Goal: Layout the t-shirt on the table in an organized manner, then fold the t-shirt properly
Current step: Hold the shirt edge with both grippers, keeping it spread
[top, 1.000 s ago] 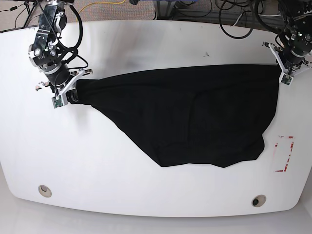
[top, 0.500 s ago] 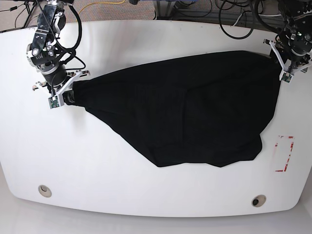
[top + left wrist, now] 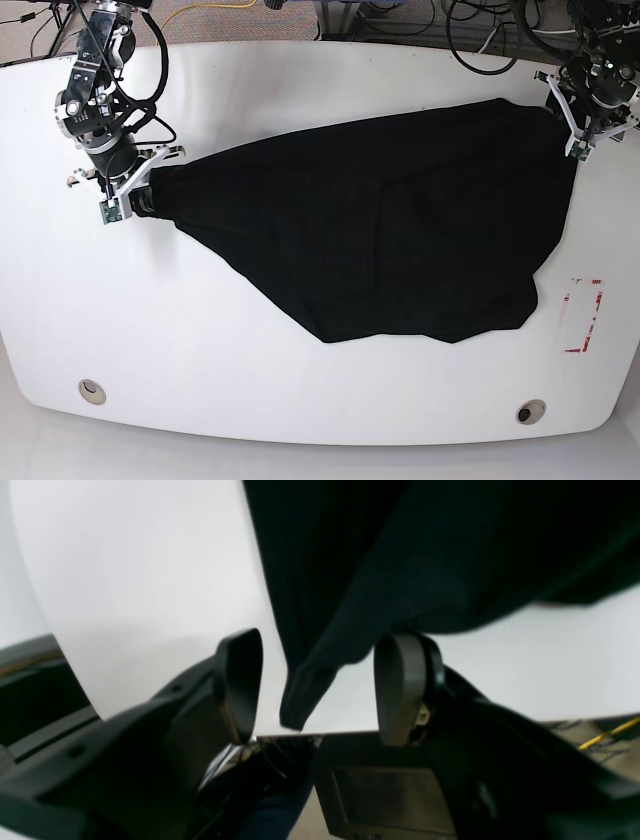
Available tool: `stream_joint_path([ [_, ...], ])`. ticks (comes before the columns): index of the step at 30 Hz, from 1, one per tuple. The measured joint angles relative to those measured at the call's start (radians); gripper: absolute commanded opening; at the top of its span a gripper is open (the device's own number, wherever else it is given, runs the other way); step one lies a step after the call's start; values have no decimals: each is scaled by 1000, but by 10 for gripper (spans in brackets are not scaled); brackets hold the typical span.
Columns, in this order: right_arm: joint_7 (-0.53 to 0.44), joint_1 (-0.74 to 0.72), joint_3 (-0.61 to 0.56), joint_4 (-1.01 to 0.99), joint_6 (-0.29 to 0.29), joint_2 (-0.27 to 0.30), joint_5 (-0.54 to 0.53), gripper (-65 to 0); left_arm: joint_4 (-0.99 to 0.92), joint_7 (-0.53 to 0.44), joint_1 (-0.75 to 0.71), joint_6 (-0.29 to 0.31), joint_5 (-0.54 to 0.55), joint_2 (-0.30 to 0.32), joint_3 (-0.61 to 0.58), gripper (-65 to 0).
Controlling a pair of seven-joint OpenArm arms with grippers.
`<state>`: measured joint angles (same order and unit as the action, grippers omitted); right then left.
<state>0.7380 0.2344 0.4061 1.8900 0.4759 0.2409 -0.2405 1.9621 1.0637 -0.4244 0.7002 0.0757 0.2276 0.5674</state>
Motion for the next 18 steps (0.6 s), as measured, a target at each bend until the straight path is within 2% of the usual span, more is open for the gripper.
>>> stream_joint_path([
  [18,0,1,1,0,0,0,-1,-650,0,-5,-34,0,4,-2,0,-313],
])
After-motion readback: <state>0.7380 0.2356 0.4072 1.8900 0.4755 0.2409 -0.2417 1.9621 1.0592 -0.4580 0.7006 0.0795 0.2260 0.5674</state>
